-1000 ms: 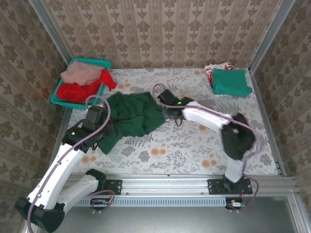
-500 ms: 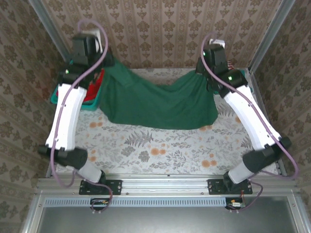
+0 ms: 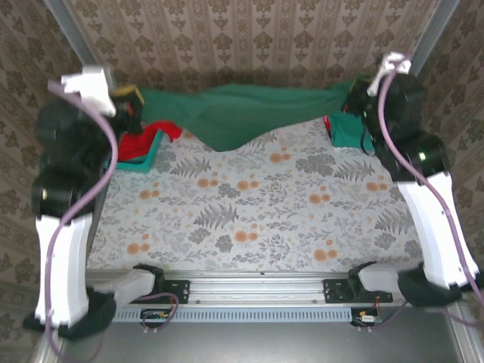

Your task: Fold and stack the t-shirts

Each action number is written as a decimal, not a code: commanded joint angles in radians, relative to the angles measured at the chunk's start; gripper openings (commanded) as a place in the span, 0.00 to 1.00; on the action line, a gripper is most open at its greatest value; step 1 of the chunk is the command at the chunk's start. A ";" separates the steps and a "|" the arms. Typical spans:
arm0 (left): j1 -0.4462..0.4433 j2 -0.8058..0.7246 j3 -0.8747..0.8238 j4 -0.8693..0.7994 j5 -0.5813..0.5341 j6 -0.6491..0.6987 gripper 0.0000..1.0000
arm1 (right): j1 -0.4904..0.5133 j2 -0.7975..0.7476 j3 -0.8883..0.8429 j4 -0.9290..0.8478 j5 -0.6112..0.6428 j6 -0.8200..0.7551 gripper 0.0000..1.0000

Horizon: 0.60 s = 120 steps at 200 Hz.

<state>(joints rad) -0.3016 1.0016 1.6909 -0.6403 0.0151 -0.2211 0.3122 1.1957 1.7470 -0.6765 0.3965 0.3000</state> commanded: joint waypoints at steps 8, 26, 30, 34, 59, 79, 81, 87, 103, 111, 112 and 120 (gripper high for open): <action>-0.010 -0.254 -0.449 0.079 -0.080 -0.188 0.00 | -0.002 -0.224 -0.416 0.050 -0.046 0.085 0.00; -0.013 -0.395 -0.779 0.120 -0.019 -0.341 0.00 | -0.001 -0.313 -0.657 0.022 -0.076 0.159 0.00; -0.014 -0.407 -0.832 0.121 -0.003 -0.373 0.00 | -0.002 -0.326 -0.712 0.024 -0.087 0.173 0.00; -0.015 -0.413 -0.889 0.118 0.013 -0.402 0.00 | -0.002 -0.337 -0.765 0.028 -0.097 0.183 0.00; -0.044 -0.405 -1.097 0.077 0.079 -0.511 0.00 | -0.009 -0.314 -0.996 0.019 -0.099 0.238 0.00; -0.105 -0.441 -1.185 0.056 0.040 -0.550 0.05 | -0.011 -0.286 -1.061 0.009 -0.105 0.274 0.00; -0.110 -0.446 -1.189 0.051 0.033 -0.552 0.06 | -0.011 -0.287 -1.062 0.007 -0.101 0.276 0.00; -0.125 -0.460 -1.194 0.031 0.016 -0.555 0.09 | -0.011 -0.296 -1.064 -0.003 -0.084 0.284 0.00; -0.142 -0.485 -1.185 -0.023 -0.006 -0.556 0.19 | -0.017 -0.331 -1.045 -0.029 -0.037 0.278 0.06; -0.143 -0.492 -1.174 -0.043 -0.006 -0.546 0.30 | -0.026 -0.337 -1.028 -0.036 -0.025 0.269 0.12; -0.142 -0.491 -1.172 -0.046 -0.007 -0.545 0.31 | -0.027 -0.338 -1.025 -0.038 -0.024 0.268 0.13; -0.143 -0.494 -1.154 -0.068 -0.011 -0.540 0.35 | -0.034 -0.333 -0.998 -0.052 -0.023 0.257 0.17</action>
<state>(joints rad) -0.4377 0.5316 0.4828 -0.6498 0.0380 -0.7269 0.2989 0.8951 0.6720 -0.7006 0.3141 0.5468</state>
